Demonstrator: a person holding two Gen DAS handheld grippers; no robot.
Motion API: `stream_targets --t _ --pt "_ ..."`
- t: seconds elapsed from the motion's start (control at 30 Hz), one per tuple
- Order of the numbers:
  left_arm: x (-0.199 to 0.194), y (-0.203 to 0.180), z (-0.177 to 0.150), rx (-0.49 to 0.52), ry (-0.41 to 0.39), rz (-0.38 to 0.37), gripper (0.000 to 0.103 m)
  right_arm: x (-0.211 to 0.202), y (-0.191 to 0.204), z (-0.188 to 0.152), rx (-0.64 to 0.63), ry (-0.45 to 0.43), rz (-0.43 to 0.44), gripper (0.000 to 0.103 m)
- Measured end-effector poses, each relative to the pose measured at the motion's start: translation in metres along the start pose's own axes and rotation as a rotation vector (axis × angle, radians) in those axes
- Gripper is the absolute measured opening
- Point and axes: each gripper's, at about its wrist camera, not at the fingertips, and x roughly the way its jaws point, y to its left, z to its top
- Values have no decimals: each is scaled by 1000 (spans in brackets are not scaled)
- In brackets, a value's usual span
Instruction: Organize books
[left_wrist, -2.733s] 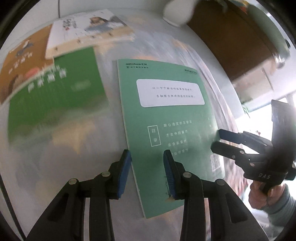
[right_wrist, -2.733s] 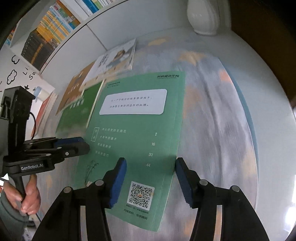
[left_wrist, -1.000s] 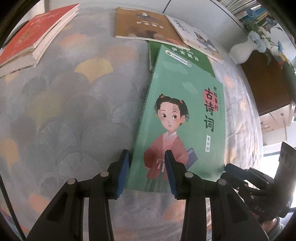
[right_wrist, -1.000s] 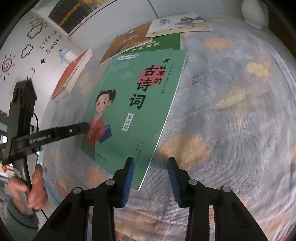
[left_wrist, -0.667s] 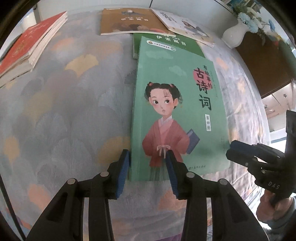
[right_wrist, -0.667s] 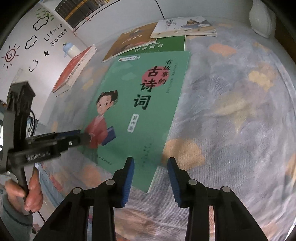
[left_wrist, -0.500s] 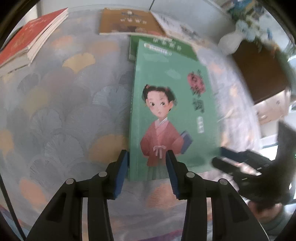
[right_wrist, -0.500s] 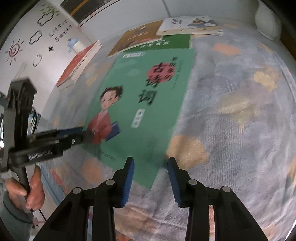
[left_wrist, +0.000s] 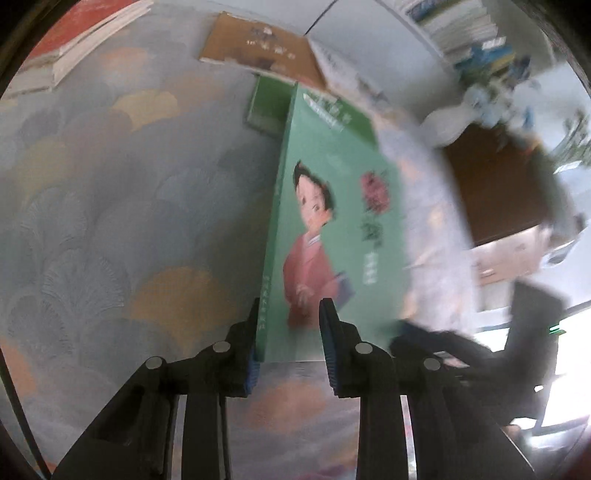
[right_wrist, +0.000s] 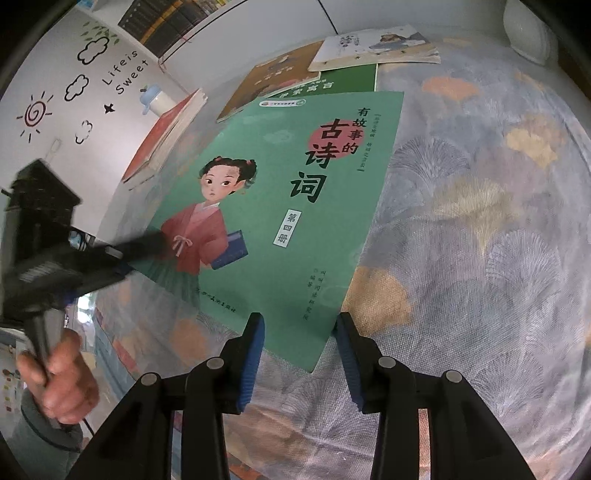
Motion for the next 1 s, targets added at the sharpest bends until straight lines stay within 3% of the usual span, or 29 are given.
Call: stream_targets --t 0.2,0.37,0.43,0.57,0.73,0.77,0.9,1.0 --pt "6 -9 13 -109 9 -206 20 -3 -13 1 77 7 71 43" --pt "10 -23 28 -201 6 -387 19 -17 -53 -6 312 26 257 49" --pt "7 -28 33 -216 9 -422 18 -23 -73 -12 415 10 339 55" --pt "4 -37 35 -203 46 -421 18 -23 -97 -20 563 -22 498 59" --pt "6 -30 34 -225 83 -436 18 -4 -99 -13 631 -38 588 58" --pt "6 -28 34 -222 83 -411 18 -2 -98 -10 635 -51 593 45" --pt "5 -18 37 -199 90 -311 18 -3 -89 1 594 -75 519 26" --pt "2 -18 40 -125 94 -210 18 -19 -62 13 398 -96 296 26"
